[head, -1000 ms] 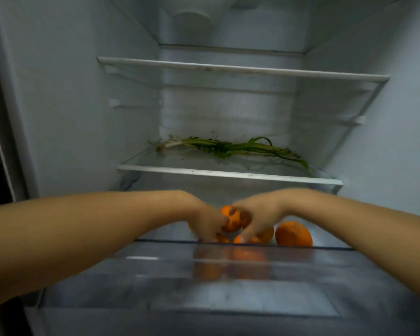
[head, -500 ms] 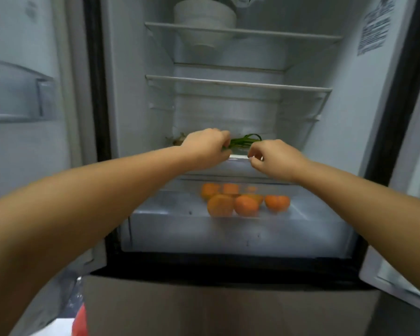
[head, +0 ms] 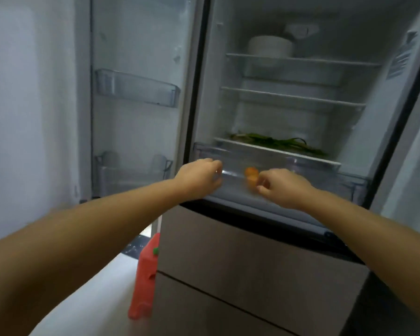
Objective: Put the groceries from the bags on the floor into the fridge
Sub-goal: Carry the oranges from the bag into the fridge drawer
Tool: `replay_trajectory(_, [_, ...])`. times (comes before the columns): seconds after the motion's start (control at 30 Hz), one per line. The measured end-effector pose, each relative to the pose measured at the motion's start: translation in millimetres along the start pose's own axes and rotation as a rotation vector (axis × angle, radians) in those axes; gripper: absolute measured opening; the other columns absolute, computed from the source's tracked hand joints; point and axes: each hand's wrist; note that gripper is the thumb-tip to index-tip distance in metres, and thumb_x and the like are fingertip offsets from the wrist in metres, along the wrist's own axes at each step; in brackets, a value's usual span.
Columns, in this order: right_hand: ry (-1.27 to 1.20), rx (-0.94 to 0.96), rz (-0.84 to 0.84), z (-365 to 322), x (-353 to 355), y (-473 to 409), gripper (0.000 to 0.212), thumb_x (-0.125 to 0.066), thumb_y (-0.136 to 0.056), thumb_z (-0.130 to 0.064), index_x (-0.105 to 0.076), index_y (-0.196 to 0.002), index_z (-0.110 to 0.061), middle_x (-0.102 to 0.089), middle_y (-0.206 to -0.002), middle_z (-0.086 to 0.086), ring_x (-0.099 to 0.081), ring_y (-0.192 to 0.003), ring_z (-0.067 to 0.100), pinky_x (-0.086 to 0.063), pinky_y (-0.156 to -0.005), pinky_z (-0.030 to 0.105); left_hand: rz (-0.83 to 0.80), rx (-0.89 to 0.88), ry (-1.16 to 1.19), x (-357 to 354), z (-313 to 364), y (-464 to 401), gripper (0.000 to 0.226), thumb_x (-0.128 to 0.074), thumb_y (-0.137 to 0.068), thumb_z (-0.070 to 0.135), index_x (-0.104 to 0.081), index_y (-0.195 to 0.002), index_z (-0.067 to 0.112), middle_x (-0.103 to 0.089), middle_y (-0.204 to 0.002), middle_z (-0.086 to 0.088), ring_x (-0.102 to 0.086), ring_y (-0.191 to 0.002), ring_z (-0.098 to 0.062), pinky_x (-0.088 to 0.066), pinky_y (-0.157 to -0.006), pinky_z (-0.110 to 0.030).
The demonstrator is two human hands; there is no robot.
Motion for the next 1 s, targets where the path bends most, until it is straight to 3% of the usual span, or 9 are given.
replay_trajectory(0.17, [-0.091, 0.179, -0.154, -75, -46, 51, 0.021, -0.048, -0.096, -0.029, -0.062, -0.107, -0.018, -0.064, -0.107, 0.004, -0.059, -0.09, 0.021, -0.049, -0.067, 0.032, -0.106, 0.243, 0.064, -9, -18, 136, 0.027, -0.051, -0.09, 0.03, -0.057, -0.113, 0.018, -0.062, -0.112, -0.005, -0.058, -0.103, -0.027, -0.046, -0.081, -0.034])
replay_trajectory(0.3, [-0.215, 0.263, -0.21, -162, -86, 90, 0.023, -0.051, -0.093, -0.029, -0.063, -0.106, -0.016, -0.064, -0.112, 0.007, -0.059, -0.103, 0.028, -0.051, -0.081, 0.04, -0.12, 0.523, 0.167, -6, -38, 247, 0.023, -0.052, -0.089, 0.025, -0.061, -0.108, 0.015, -0.066, -0.106, -0.007, -0.06, -0.098, -0.027, -0.05, -0.08, -0.035])
replay_trajectory(0.47, [-0.36, 0.402, -0.358, -298, -140, 159, 0.023, -0.049, -0.091, -0.025, -0.064, -0.106, -0.017, -0.065, -0.113, 0.007, -0.061, -0.103, 0.027, -0.048, -0.08, 0.032, -0.18, 0.819, 0.167, 9, -68, 404, 0.024, -0.05, -0.091, 0.029, -0.059, -0.111, 0.017, -0.064, -0.11, -0.008, -0.06, -0.097, -0.024, -0.051, -0.083, -0.037])
replay_trajectory(0.63, [-0.37, 0.601, -0.46, -448, -158, 226, 0.026, -0.045, -0.092, -0.027, -0.062, -0.109, -0.017, -0.064, -0.117, 0.006, -0.058, -0.106, 0.025, -0.047, -0.085, 0.032, -0.144, 1.054, 0.119, 88, -101, 583, 0.026, -0.048, -0.094, 0.028, -0.058, -0.114, 0.015, -0.065, -0.108, -0.006, -0.061, -0.092, -0.021, -0.053, -0.084, -0.038])
replay_trajectory(0.73, [-0.388, 0.688, -0.516, -549, -151, 270, 0.026, -0.044, -0.093, -0.028, -0.061, -0.11, -0.017, -0.063, -0.115, 0.005, -0.059, -0.102, 0.024, -0.046, -0.08, 0.03, -0.131, 1.222, 0.032, 157, -117, 694, 0.026, -0.047, -0.094, 0.028, -0.058, -0.115, 0.016, -0.065, -0.108, -0.005, -0.061, -0.093, -0.021, -0.052, -0.082, -0.034])
replay_trajectory(0.83, [-0.388, 0.838, -0.532, -650, -139, 322, 0.025, -0.044, -0.094, -0.029, -0.06, -0.109, -0.018, -0.063, -0.115, 0.003, -0.06, -0.1, 0.023, -0.049, -0.08, 0.031, -0.09, 1.376, -0.053, 225, -124, 796, 0.026, -0.048, -0.093, 0.026, -0.057, -0.114, 0.015, -0.064, -0.108, -0.009, -0.06, -0.096, -0.025, -0.05, -0.086, -0.036])
replay_trajectory(1.0, [-0.301, 1.119, -0.517, -786, -115, 394, 0.028, -0.04, -0.096, -0.027, -0.058, -0.113, -0.015, -0.061, -0.113, 0.006, -0.059, -0.098, 0.025, -0.047, -0.078, 0.032, -0.015, 1.615, -0.113, 303, -132, 924, 0.024, -0.047, -0.092, 0.023, -0.058, -0.11, 0.014, -0.063, -0.11, -0.008, -0.06, -0.093, -0.025, -0.047, -0.079, -0.032])
Point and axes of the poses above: each hand's wrist, its own y-axis away from the middle knuckle, its own x-axis out of the back of the hand, z = x × y
